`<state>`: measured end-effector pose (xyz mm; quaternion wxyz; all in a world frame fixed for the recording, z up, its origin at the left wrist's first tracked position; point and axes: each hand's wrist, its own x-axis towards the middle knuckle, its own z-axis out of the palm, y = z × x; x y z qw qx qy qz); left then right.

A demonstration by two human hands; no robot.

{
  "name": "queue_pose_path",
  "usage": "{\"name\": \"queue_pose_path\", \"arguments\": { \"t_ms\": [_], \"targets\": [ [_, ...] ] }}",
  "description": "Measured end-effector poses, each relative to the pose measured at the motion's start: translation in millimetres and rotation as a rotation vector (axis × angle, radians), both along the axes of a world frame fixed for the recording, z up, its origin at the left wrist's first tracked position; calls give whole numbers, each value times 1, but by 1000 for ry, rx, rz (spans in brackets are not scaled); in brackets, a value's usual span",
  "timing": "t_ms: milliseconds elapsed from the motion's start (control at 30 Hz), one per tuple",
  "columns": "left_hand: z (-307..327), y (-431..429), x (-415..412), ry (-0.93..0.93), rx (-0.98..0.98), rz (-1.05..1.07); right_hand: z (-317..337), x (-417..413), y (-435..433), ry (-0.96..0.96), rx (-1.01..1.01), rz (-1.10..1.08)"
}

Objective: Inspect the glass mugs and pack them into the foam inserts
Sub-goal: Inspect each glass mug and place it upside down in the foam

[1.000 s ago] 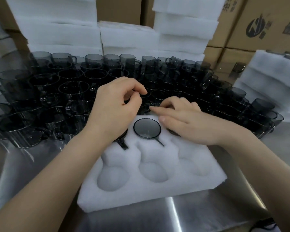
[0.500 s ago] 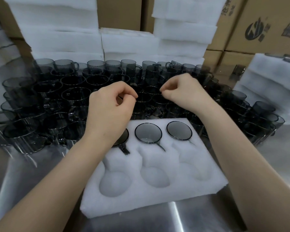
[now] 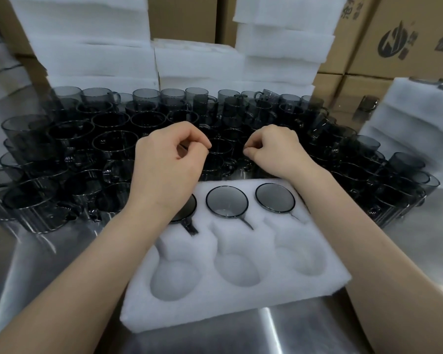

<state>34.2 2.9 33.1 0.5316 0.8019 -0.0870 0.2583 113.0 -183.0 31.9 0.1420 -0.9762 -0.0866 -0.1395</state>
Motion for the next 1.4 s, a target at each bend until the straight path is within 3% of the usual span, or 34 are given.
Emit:
{"name": "queue_pose_path", "arguments": {
  "t_ms": [133, 267, 367, 467, 567, 633, 767, 967, 1233, 1400],
  "targets": [
    [-1, 0, 0, -8, 0, -18, 18, -13, 0, -32, 91, 5],
    [-1, -1, 0, -45, 18, -63, 40, -33, 9, -238, 225, -45],
    [-2, -3, 2, -35, 98, -148, 53, -49, 30, -289, 302, 72],
    [-3, -2, 7, -7, 112, -216, 57, -64, 52, -239, 341, 314],
    [-2, 2, 8, -47, 50, -58, 47, -67, 60, -241, 227, 492],
    [-2, 3, 9, -59, 29, 39, 40, -66, 59, -204, 275, 550],
    [-1, 3, 8, -60, -18, 16, 34, -58, 50, -141, 584, 478],
    [0, 2, 4, -64, 26, -33, 22, -53, 42, 251, 878, 431],
    [0, -3, 1, -129, 106, -55, 20, -54, 50, 149, 1044, 369],
    [0, -4, 0, -151, 106, -65, 23, -53, 48, 256, 1219, 371]
  ]
}}
